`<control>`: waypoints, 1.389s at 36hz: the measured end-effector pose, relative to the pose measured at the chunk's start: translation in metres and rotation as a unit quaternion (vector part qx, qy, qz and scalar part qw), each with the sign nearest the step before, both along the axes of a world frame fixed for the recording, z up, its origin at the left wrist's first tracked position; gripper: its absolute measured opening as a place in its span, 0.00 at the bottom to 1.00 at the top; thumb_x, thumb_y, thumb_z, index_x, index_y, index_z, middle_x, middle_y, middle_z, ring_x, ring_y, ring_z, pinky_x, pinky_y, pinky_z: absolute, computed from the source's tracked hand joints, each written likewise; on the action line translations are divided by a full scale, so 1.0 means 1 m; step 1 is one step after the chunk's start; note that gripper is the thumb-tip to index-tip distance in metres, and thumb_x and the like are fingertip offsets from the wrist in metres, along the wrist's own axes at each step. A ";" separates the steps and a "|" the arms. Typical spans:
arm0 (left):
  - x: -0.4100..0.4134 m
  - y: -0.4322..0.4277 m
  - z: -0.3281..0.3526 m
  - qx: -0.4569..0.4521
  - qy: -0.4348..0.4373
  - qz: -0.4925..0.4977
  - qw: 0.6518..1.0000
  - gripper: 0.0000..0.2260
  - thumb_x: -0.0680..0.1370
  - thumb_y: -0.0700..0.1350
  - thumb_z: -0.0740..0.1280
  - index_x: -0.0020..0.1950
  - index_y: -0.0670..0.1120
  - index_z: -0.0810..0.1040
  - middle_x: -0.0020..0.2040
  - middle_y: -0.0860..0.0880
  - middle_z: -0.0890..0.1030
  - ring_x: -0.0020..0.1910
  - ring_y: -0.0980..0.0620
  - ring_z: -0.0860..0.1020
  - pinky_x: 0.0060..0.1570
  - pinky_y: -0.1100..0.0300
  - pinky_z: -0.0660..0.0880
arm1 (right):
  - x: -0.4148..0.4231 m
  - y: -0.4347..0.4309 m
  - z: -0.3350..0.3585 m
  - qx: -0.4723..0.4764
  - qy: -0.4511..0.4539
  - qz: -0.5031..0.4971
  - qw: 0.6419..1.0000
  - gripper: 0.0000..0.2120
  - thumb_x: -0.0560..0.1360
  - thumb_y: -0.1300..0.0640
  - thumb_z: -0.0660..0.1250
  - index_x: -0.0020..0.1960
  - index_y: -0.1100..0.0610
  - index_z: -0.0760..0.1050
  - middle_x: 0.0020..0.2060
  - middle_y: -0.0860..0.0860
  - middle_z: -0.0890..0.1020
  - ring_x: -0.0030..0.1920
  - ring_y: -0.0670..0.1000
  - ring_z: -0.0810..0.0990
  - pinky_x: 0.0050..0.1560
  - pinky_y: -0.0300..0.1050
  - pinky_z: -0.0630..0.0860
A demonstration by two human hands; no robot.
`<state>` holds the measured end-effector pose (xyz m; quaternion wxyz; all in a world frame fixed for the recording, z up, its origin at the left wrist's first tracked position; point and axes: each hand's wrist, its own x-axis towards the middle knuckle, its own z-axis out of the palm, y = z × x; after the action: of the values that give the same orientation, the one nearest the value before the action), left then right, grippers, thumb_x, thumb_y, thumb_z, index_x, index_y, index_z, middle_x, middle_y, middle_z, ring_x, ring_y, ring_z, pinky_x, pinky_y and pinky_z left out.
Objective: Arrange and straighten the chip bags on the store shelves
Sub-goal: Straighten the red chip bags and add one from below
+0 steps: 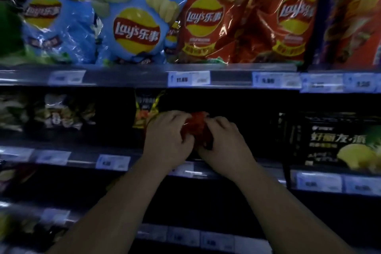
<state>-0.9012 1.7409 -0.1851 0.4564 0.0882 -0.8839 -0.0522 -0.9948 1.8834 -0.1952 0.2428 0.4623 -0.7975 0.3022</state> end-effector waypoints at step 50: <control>0.101 -0.094 0.038 0.501 -0.196 -0.335 0.774 0.29 0.64 0.67 0.77 0.60 0.56 0.78 0.56 0.47 0.85 0.53 0.48 0.84 0.53 0.51 0.79 | 0.059 0.004 0.004 -0.216 0.241 0.033 0.946 0.08 0.71 0.57 0.73 0.44 0.52 0.74 0.65 0.54 0.77 0.71 0.59 0.72 0.67 0.74 0.69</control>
<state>-0.7997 1.6472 -0.1472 0.1184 0.0108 -0.7768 -0.6185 -0.9356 1.8875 -0.1915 0.5115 0.4834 -0.6154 0.3549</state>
